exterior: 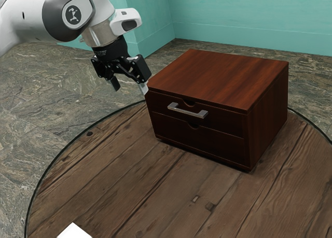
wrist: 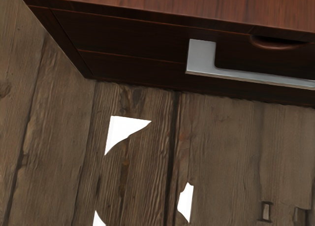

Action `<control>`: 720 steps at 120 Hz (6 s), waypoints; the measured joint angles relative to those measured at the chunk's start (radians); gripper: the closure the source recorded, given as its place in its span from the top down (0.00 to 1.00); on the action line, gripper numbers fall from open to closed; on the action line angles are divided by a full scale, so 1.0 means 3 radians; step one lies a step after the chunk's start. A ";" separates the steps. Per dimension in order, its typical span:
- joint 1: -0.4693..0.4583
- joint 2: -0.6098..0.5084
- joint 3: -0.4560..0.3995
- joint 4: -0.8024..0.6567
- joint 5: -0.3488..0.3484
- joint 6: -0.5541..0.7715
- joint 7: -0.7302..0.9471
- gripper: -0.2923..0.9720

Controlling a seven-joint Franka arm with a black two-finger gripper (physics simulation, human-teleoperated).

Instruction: Pull the drawer handle with one arm to open the drawer

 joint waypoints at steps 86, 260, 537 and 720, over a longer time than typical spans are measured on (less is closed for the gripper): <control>0.0008 -0.0120 0.0159 0.0414 0.0039 -0.0413 0.2753 0.77; -0.0016 -0.0062 -0.0440 -0.1211 0.0122 0.2021 0.5072 0.45; 0.0012 -0.0943 -0.0587 -0.2491 0.0076 0.2364 0.5023 0.32; 0.0297 -0.2340 -0.0931 -0.2761 0.0397 0.1763 0.4827 0.50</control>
